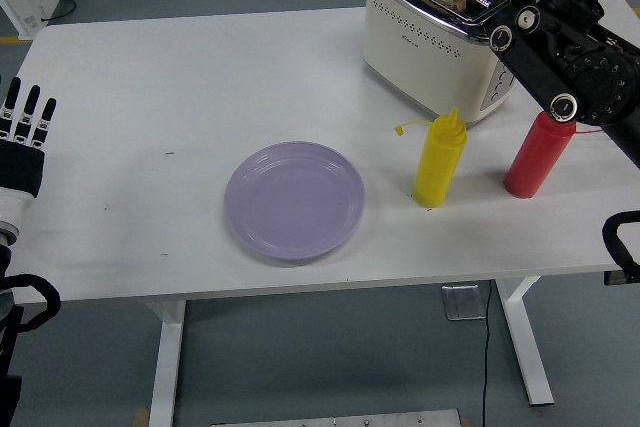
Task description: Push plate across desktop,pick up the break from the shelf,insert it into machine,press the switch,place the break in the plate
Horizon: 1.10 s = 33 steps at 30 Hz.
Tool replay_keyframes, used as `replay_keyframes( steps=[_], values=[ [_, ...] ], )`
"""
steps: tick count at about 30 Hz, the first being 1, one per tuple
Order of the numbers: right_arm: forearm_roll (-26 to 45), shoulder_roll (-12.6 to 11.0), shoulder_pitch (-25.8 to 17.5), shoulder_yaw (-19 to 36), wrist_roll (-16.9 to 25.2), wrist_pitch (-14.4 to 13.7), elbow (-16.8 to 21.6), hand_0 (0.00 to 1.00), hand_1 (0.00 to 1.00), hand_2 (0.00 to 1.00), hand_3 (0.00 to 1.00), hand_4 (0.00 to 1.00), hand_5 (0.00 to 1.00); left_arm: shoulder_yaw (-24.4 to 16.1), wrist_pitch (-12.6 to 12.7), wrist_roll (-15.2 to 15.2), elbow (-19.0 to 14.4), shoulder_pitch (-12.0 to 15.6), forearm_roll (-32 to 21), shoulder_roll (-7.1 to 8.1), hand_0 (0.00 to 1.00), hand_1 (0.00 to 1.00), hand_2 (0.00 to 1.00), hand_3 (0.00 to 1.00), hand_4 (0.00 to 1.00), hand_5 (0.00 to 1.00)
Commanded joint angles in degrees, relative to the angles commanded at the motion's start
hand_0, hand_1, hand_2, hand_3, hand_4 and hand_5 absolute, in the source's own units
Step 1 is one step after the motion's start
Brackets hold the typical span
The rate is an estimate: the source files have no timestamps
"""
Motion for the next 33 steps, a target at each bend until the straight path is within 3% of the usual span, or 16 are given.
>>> replay_keyframes(
  steps=[15,21,22,27,28,33],
  values=[
    [0.0,1.7,-0.1,-1.0,-0.6,0.2,-2.5,0.598,0.611,0.653,0.865,0.785,0.284,0.4,0.0,-0.1,0.1,0.2,0.0,-0.09,0.861,0.814,0.876,0.776,0.717,0.998],
    [-0.4,2.2,0.1,-1.4,-0.3,-1.0,-3.2,0.572,0.594,0.632,0.852,0.784,0.289,0.4,0.0,-0.1,0.1,0.3,-0.1,-0.07,0.861,0.814,0.876,0.775,0.718,0.998],
    [-0.5,2.3,0.2,-1.6,-0.2,-1.4,-3.2,0.476,0.526,0.571,0.784,0.745,0.243,0.4,0.0,-0.1,0.1,0.3,-0.1,-0.06,0.861,0.813,0.876,0.775,0.717,0.998],
    [-0.9,2.5,0.5,-2.6,0.0,-2.9,-3.3,0.476,0.526,0.571,0.784,0.745,0.243,0.4,0.0,-0.1,0.1,0.2,-0.1,-0.05,0.861,0.813,0.876,0.775,0.717,0.998],
    [-0.9,2.6,0.6,-2.9,-0.1,-2.8,-3.4,0.413,0.468,0.521,0.725,0.654,0.144,0.4,0.0,-0.1,0.1,0.2,-0.1,-0.05,0.861,0.814,0.876,0.775,0.716,0.998],
    [-1.1,3.1,0.8,-3.8,-0.7,-2.6,-4.3,0.413,0.468,0.521,0.725,0.654,0.144,0.4,0.0,-0.2,0.1,0.2,-0.1,-0.04,0.861,0.814,0.876,0.775,0.716,0.998]
  ],
)
